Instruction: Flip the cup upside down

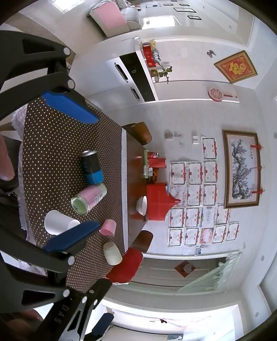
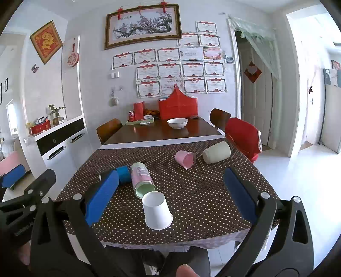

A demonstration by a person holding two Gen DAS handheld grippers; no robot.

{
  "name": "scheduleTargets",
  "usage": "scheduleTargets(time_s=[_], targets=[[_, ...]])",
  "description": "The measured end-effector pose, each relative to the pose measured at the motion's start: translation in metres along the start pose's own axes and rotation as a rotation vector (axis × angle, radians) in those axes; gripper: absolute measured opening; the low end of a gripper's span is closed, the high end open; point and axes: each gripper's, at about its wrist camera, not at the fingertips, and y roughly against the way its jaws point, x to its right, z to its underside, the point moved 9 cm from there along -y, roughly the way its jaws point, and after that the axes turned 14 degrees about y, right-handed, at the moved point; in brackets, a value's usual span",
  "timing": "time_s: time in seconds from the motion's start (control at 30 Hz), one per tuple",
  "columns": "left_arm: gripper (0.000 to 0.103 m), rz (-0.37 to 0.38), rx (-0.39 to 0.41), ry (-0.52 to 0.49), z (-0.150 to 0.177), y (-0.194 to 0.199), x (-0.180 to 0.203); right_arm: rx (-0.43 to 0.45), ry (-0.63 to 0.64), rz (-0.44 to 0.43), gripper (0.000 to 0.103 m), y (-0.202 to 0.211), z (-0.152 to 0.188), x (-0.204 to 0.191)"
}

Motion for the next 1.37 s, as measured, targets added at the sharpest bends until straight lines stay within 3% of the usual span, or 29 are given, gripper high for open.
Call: scheduleTargets(time_s=[1.37], targets=[[0.091, 0.019, -0.01, 0.016, 0.0033, -0.0023, 0.0051, -0.001, -0.002, -0.002, 0.097, 0.001, 0.0004, -0.0003]])
